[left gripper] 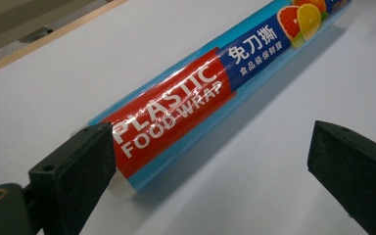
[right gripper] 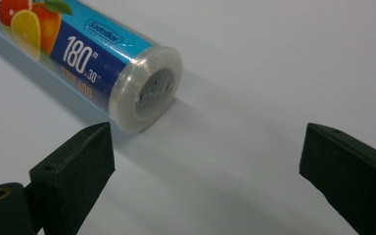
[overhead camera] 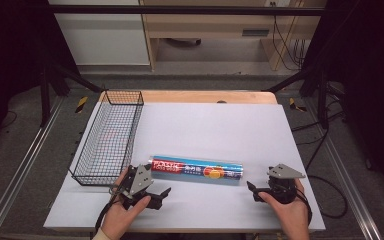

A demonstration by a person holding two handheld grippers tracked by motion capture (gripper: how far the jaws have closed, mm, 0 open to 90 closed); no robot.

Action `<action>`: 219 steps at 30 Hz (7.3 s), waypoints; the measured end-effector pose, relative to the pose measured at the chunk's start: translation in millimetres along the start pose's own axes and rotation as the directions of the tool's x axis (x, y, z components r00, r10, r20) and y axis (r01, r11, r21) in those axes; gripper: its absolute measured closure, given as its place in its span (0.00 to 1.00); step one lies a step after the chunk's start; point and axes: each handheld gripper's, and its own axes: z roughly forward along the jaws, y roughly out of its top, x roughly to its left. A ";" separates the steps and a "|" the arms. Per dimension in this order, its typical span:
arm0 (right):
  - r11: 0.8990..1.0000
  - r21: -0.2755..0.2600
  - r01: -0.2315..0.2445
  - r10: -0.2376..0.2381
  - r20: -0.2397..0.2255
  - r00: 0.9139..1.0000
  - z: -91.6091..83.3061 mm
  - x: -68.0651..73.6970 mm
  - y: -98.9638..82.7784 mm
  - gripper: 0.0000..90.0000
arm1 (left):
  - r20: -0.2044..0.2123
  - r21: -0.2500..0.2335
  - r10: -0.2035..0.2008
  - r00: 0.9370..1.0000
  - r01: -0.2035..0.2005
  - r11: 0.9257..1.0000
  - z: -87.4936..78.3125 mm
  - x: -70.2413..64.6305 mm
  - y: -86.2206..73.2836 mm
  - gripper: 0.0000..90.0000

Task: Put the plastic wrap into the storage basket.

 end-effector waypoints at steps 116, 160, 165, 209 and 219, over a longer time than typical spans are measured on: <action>0.595 0.155 0.789 -0.723 -0.325 0.609 21.2 69.7 169.4 0.33 | 0.187 0.071 0.459 0.868 -0.478 0.875 43.3 16.8 116.4 0.06; 0.527 0.144 0.837 -0.791 -0.276 0.546 18.6 90.6 168.8 0.11 | 0.220 0.173 0.524 0.823 -0.562 0.809 46.3 12.8 117.1 0.32; 0.533 0.162 0.831 -0.791 -0.253 0.557 15.9 80.8 163.7 0.07 | 0.209 0.189 0.525 0.825 -0.561 0.806 43.7 18.1 114.6 0.32; 0.996 -0.067 -0.065 0.081 0.274 0.958 13.9 -13.0 38.1 0.10 | -0.152 0.372 0.378 0.913 -0.302 0.878 -36.5 90.3 157.5 0.33; 0.995 -0.049 -0.082 0.092 0.298 0.950 20.6 -11.3 32.8 0.08 | -0.217 0.388 0.345 0.913 -0.243 0.889 -56.1 100.8 161.4 0.33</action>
